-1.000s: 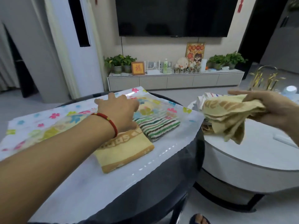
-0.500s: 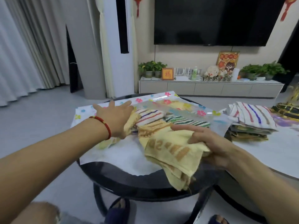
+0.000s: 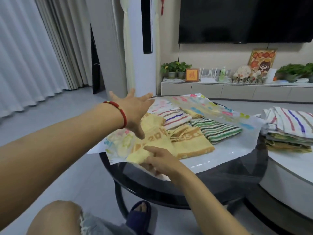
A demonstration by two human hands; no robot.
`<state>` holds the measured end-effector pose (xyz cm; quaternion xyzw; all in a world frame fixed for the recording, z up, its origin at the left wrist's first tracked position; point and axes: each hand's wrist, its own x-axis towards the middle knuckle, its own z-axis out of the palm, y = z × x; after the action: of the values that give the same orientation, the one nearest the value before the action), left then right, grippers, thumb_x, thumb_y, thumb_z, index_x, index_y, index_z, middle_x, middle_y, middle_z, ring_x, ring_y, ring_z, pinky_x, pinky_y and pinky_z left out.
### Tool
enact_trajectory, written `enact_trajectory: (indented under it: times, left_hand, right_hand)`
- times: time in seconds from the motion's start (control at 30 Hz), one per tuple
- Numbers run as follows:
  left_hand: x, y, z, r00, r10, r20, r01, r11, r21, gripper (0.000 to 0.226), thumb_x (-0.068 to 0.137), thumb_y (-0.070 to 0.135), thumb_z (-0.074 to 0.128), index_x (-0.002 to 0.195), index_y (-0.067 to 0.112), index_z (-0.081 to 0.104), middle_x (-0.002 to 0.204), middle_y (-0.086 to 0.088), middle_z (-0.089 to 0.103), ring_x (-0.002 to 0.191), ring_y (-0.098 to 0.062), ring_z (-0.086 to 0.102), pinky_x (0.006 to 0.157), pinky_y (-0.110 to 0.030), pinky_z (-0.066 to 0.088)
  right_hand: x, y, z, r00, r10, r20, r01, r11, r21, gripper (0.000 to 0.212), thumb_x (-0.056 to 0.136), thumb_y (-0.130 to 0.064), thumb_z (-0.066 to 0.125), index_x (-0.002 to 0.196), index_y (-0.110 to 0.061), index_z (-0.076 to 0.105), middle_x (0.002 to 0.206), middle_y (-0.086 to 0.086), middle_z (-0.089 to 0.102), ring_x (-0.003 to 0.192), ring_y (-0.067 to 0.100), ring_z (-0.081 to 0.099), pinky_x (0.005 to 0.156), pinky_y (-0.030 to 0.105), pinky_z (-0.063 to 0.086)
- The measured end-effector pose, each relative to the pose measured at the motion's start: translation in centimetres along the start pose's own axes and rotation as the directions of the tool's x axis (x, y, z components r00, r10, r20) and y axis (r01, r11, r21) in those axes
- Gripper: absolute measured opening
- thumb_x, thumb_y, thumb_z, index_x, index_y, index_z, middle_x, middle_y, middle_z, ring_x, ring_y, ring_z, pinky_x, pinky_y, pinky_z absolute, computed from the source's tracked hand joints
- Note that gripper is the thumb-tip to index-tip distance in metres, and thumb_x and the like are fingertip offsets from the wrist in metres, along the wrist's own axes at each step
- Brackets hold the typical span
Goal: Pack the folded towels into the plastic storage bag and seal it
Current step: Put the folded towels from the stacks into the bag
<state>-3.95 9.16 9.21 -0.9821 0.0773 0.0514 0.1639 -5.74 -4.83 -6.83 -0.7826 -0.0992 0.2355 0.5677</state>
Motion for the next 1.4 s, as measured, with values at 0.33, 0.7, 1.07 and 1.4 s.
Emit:
enact_trajectory:
  times: [0.33,0.7,1.07,1.4]
  left_hand:
    - [-0.8,1.1,0.7,0.996,0.086,-0.021,-0.086,0.996,-0.008,0.122,0.064,0.062,0.079,0.155,0.039,0.001,0.164,0.021,-0.008,0.151,-0.033,-0.006,0.101,-0.085,0.014]
    - [-0.8,1.9,2.0,0.993,0.12,-0.017,-0.12,0.993,0.01,0.118,0.07,0.062,0.076,0.154,0.041,-0.005,0.164,0.019,-0.009,0.152,-0.032,-0.005,0.105,-0.081,0.015]
    - [4.9,11.6,3.0,0.932,0.304,-0.199,-0.278,0.949,0.149,0.089,0.073,0.058,0.071,0.149,0.039,0.028,0.166,0.0,0.002,0.148,-0.042,0.01,0.104,-0.078,0.023]
    - [12.3,20.9,3.0,0.886,0.438,-0.154,-0.394,0.885,0.25,0.066,0.079,0.062,0.062,0.14,0.043,0.045,0.165,0.004,0.01,0.147,-0.039,0.013,0.103,-0.075,0.025]
  right_hand:
    - [4.7,1.7,0.1,0.945,-0.261,0.195,0.274,0.312,-0.91,0.062,0.1,-0.042,0.046,0.159,-0.038,0.029,0.168,0.011,0.03,0.155,0.032,0.024,0.123,0.056,0.014]
    - [5.6,3.5,-0.3,0.866,-0.488,0.11,0.32,0.372,-0.871,0.05,0.109,-0.038,0.034,0.155,-0.019,0.041,0.164,0.008,0.039,0.153,0.028,0.029,0.127,0.053,0.01]
    - [-6.4,10.1,-20.7,0.763,-0.591,-0.262,0.13,0.538,-0.833,0.018,0.088,-0.012,0.064,0.099,-0.016,0.078,0.1,-0.001,0.075,0.09,0.022,0.069,0.08,0.046,0.057]
    - [-7.3,15.2,-38.2,0.303,-0.364,-0.881,-0.37,0.807,-0.461,0.025,0.099,-0.02,0.061,0.118,-0.012,0.075,0.125,0.016,0.07,0.114,0.036,0.062,0.098,0.049,0.05]
